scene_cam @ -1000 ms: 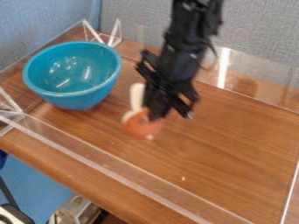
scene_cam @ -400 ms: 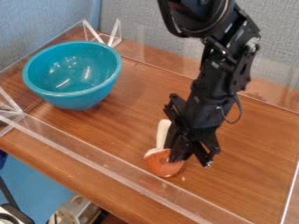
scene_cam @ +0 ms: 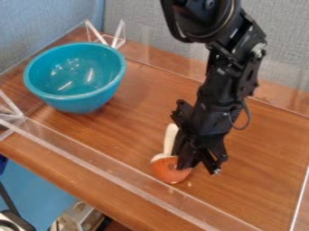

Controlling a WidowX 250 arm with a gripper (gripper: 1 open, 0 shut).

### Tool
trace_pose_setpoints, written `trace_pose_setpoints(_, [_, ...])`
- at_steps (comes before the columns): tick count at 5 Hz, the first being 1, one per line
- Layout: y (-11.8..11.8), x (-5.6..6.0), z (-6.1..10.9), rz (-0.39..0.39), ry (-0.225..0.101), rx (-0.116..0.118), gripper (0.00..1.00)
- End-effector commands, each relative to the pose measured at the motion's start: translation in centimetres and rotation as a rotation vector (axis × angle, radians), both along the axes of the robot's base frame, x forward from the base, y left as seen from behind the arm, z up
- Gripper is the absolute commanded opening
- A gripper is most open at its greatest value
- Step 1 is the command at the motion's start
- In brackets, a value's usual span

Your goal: Remove the mushroom from inside the blue bowl and put it on the table

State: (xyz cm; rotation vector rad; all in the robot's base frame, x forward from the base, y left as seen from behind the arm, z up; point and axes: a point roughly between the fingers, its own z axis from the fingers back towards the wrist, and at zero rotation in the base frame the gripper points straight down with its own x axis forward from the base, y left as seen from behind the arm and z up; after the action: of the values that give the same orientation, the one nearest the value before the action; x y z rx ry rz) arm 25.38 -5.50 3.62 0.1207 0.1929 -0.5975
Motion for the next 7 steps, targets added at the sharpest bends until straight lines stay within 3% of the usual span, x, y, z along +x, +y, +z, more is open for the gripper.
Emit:
trace_pose_setpoints(1, [-0.08, 0.47, 0.3, -0.015, -0.044, -0.03, 0.0])
trace_pose_setpoints(5, [-0.13, 0.86, 0.13, -0.024, -0.086, -0.076, 0.0])
trace_pose_setpoints(6, [-0.15, 0.66, 0.45, -0.02, -0.084, -0.074, 1.0])
trace_pose_setpoints(7, [-0.15, 0.49, 0.83, -0.014, -0.083, -0.073, 1.0])
